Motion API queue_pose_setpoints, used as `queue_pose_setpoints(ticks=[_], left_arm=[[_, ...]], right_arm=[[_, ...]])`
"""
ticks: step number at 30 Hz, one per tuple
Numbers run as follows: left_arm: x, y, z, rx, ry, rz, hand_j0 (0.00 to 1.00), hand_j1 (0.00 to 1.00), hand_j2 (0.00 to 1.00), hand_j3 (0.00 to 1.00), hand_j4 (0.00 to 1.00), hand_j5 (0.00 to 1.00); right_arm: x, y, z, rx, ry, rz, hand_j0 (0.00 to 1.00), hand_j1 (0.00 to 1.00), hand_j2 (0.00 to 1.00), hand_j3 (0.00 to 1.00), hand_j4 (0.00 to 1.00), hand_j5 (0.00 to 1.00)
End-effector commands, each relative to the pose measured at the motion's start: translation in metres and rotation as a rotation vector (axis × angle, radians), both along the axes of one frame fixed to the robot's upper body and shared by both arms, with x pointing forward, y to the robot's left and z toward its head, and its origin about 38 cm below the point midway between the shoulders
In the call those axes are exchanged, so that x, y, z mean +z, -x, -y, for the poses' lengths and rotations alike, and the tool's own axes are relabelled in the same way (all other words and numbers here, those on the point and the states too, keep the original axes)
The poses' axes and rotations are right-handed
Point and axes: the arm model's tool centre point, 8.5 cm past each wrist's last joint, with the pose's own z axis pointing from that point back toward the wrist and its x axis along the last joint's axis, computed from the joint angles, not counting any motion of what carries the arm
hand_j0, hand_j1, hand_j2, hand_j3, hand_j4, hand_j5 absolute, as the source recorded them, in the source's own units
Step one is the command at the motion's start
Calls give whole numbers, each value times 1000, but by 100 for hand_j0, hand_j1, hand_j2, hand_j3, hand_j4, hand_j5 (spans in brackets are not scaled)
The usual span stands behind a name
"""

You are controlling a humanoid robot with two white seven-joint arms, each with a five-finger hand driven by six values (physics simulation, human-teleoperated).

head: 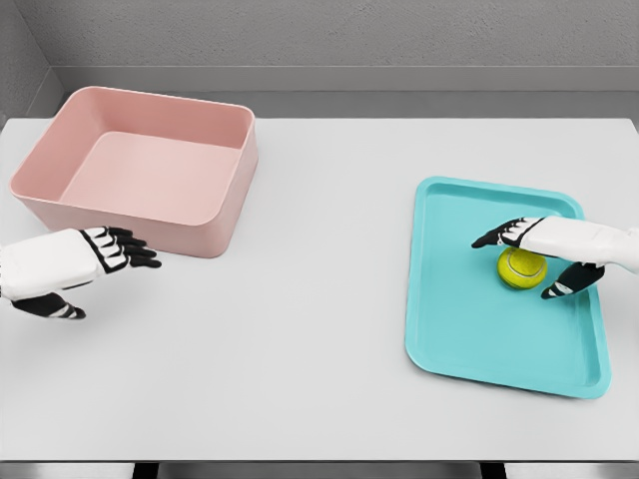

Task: Put the tennis from the blue tray into the pink basket with both arms

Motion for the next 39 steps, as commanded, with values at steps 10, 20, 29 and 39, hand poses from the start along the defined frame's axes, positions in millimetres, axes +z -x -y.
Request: queue_pose_setpoints(ticks=[10, 20, 29, 39], left_arm=[[-8, -1, 8, -10, 8, 6, 100, 100, 100, 100, 100, 100], [-11, -6, -18, 56, -31, -13, 100, 100, 100, 100, 100, 100], [-13, -7, -23, 72, -38, -17, 100, 100, 100, 100, 100, 100], [-14, -8, -30, 90, -49, -22, 100, 100, 100, 100, 100, 100]], right_arm=[[-7, -1, -1, -4, 12, -8, 85, 85, 85, 85, 85, 85], [-13, 0, -8, 7, -5, -25, 56, 56, 56, 56, 56, 56], [-9, -1, -5, 1, -7, -17, 50, 50, 50, 50, 50, 50], [8, -1, -16, 40, -12, 27, 48, 48, 48, 48, 48, 48]])
